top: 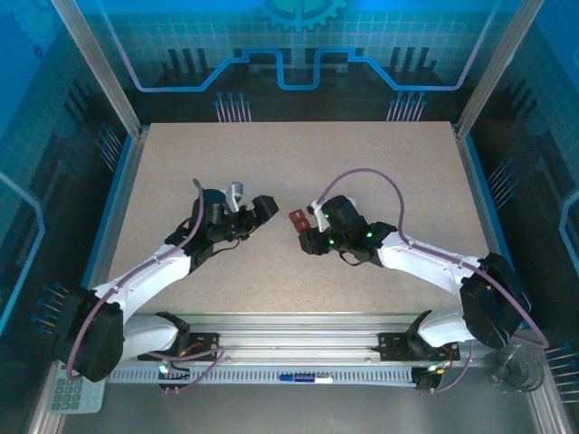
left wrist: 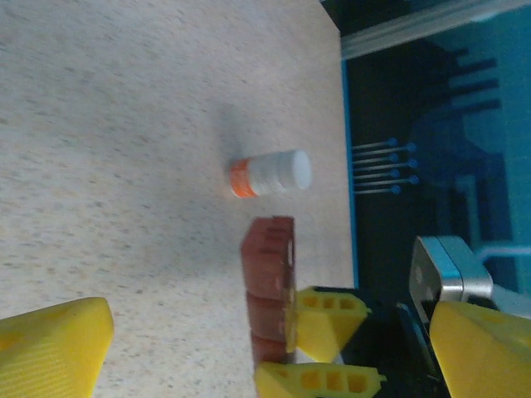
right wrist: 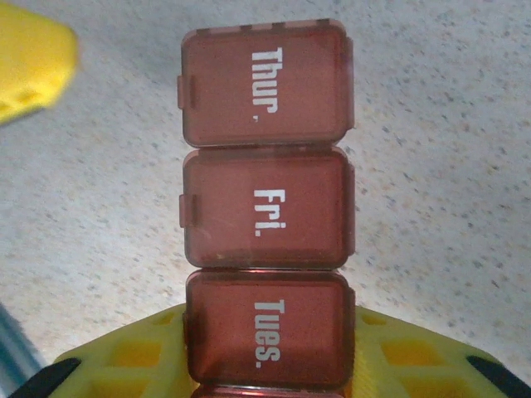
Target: Sort the pills into containers
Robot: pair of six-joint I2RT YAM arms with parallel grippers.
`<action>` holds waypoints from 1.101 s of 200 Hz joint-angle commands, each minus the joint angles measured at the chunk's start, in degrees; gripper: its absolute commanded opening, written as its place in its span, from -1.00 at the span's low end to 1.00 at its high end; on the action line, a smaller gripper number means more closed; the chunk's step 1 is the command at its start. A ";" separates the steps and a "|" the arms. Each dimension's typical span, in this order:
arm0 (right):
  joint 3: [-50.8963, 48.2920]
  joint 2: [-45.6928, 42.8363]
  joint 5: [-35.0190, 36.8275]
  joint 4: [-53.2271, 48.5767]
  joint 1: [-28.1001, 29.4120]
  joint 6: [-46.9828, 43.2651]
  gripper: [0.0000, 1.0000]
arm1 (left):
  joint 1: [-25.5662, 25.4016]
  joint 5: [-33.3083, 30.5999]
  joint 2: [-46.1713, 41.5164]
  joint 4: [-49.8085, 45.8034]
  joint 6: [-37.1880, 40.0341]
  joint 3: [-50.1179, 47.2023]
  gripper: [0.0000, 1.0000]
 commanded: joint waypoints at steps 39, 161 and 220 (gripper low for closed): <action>1.24 0.58 -4.59 2.89 -0.41 2.98 -0.39 | -2.85 1.81 4.22 8.08 -4.25 2.49 0.98; 1.30 1.36 -5.30 3.80 -0.47 3.06 -0.40 | -5.35 0.70 5.91 12.44 -6.32 3.06 0.98; 1.24 1.57 -5.55 4.07 -0.51 3.15 -0.41 | -6.28 0.18 6.09 12.52 -6.39 3.26 0.98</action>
